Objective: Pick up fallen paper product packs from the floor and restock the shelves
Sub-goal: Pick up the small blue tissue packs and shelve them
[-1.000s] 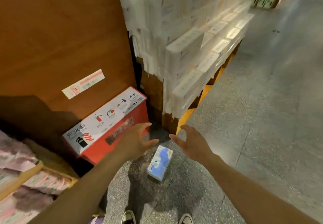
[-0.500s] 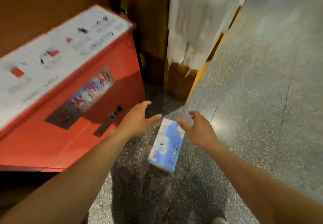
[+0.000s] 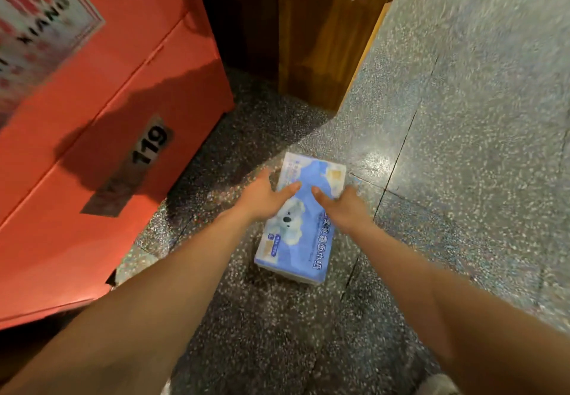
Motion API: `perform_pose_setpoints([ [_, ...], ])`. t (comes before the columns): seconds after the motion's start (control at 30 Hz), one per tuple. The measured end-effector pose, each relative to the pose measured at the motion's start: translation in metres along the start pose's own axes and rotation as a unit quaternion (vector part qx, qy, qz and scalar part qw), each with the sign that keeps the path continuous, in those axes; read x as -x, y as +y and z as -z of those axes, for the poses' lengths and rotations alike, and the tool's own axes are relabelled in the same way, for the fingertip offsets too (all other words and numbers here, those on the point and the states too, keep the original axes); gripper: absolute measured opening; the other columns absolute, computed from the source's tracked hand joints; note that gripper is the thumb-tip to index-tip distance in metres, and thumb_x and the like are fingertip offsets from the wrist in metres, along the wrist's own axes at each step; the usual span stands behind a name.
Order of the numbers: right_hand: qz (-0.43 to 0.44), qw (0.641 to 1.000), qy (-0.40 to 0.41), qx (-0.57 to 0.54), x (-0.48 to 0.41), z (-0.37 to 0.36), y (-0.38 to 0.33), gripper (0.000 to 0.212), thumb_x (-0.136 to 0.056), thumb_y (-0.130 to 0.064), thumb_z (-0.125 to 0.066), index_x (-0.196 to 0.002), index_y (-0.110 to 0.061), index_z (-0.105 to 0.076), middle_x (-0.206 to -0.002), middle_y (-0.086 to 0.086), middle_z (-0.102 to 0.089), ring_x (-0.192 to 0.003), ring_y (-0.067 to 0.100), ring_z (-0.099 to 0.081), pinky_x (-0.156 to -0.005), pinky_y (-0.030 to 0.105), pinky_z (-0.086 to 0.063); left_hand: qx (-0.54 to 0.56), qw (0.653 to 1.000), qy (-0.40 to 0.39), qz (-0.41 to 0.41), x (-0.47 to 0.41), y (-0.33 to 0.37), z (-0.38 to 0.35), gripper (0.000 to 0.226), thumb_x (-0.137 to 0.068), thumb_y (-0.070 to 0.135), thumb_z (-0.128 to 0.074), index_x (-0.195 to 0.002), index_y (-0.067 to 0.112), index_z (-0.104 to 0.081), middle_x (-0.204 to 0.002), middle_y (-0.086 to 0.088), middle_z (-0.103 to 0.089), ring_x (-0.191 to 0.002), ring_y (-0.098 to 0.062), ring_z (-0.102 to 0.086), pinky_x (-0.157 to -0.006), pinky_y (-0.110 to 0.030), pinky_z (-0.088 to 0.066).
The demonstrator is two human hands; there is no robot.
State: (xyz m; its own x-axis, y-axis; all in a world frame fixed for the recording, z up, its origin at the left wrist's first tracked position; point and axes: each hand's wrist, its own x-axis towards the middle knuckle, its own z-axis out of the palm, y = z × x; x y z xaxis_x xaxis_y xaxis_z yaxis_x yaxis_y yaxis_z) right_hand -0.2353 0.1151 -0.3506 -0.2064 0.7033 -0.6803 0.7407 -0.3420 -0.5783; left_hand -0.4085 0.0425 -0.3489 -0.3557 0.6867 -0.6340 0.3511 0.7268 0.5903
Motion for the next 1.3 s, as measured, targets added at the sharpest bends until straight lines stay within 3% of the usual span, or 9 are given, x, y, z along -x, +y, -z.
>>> perform_pose_setpoints([
  [0.1,-0.059,0.987,-0.05,-0.14,-0.019,-0.015,0.014,0.058,-0.087,-0.056,-0.072,-0.128,-0.016,-0.064,-0.126,0.009,-0.069,-0.111,0.033,-0.068,-0.092,0.057,-0.056,0.028,0.999,-0.014,0.014,-0.018,-0.007,-0.013,0.076,-0.083,0.069,-0.064,-0.139,0.019,-0.053,-0.125,-0.007,-0.069,-0.108,-0.029,-0.068,-0.09,-0.036,-0.054],
  [0.2,-0.048,0.972,-0.035,-0.227,-0.021,-0.022,0.021,0.038,-0.094,-0.034,-0.072,-0.123,-0.01,-0.068,-0.119,0.008,-0.073,-0.096,0.027,-0.073,-0.074,0.041,-0.063,0.018,1.0,-0.02,0.009,-0.022,-0.009,-0.021,0.049,-0.09,0.055,-0.066,-0.123,0.018,-0.067,-0.118,-0.003,-0.073,-0.108,-0.025,-0.069,-0.09,-0.033,-0.053],
  [0.33,-0.01,0.969,-0.011,-0.245,-0.003,-0.016,0.024,0.011,-0.097,-0.022,-0.07,-0.108,-0.02,-0.069,-0.109,0.005,-0.076,-0.088,0.019,-0.075,-0.079,0.043,-0.063,0.063,0.998,0.03,0.003,-0.007,-0.004,-0.018,0.066,-0.064,0.07,-0.076,-0.113,0.027,-0.068,-0.104,0.01,-0.076,-0.093,-0.013,-0.073,-0.087,-0.043,-0.06],
  [0.53,0.08,0.974,0.026,-0.209,0.067,0.048,-0.027,0.03,-0.086,-0.035,-0.081,-0.113,-0.028,-0.069,-0.106,-0.006,-0.078,-0.091,0.017,-0.076,-0.081,0.044,-0.062,0.085,0.988,0.131,0.01,0.066,0.074,0.026,0.104,-0.07,0.073,-0.075,-0.153,0.021,-0.04,-0.126,0.004,-0.066,-0.114,-0.019,-0.064,-0.1,-0.045,-0.052],
  [0.7,0.136,0.974,0.031,-0.177,0.18,0.128,-0.107,0.033,-0.082,-0.035,-0.084,-0.111,-0.032,-0.068,-0.095,-0.014,-0.078,-0.081,0.006,-0.075,-0.072,0.033,-0.063,0.078,0.984,0.16,-0.008,0.176,0.157,0.094,0.092,-0.057,0.097,-0.055,-0.12,0.032,-0.069,-0.098,0.015,-0.073,-0.09,-0.013,-0.071,-0.082,-0.042,-0.058],
  [0.8,0.182,0.975,0.019,-0.126,0.259,0.178,-0.168,0.03,-0.082,-0.039,-0.083,-0.108,-0.039,-0.067,-0.089,-0.021,-0.075,-0.076,-0.003,-0.072,-0.066,0.022,-0.059,0.122,0.978,0.169,-0.028,0.263,0.212,0.144,0.051,-0.073,0.08,-0.066,-0.097,0.036,-0.077,-0.084,0.018,-0.074,-0.078,-0.005,-0.071,-0.067,-0.032,-0.055],
  [1.07,0.31,0.947,-0.026,-0.074,0.438,0.289,-0.319,0.04,-0.084,-0.037,-0.081,-0.121,-0.032,-0.064,-0.102,-0.015,-0.072,-0.089,0.003,-0.069,-0.061,0.011,-0.051,0.2,0.923,0.312,-0.103,0.473,0.349,0.258,0.03,-0.084,0.05,-0.076,-0.066,0.029,-0.066,-0.059,0.014,-0.067,-0.051,0.0,-0.061,-0.051,-0.023,-0.045],
  [1.23,0.415,0.903,-0.105,-0.034,0.559,0.347,-0.395,0.024,-0.09,-0.031,-0.076,-0.106,-0.035,-0.06,-0.067,-0.03,-0.063,-0.063,-0.012,-0.06,-0.056,0.008,-0.044,0.292,0.861,0.406,-0.096,0.613,0.422,0.296,0.031,-0.09,0.045,-0.072,-0.098,0.021,-0.054,-0.081,0.008,-0.066,-0.069,-0.006,-0.064,-0.055,-0.017,-0.048],
  [1.3,0.461,0.875,-0.148,-0.023,0.602,0.362,-0.414,0.039,-0.088,-0.04,-0.077,-0.124,-0.037,-0.062,-0.085,-0.03,-0.069,-0.077,-0.012,-0.064,-0.066,0.012,-0.049,0.316,0.84,0.431,-0.095,0.668,0.436,0.299,0.034,-0.091,0.045,-0.07,-0.102,0.022,-0.049,-0.082,0.004,-0.065,-0.058,0.002,-0.06,-0.048,-0.012,-0.041],
])
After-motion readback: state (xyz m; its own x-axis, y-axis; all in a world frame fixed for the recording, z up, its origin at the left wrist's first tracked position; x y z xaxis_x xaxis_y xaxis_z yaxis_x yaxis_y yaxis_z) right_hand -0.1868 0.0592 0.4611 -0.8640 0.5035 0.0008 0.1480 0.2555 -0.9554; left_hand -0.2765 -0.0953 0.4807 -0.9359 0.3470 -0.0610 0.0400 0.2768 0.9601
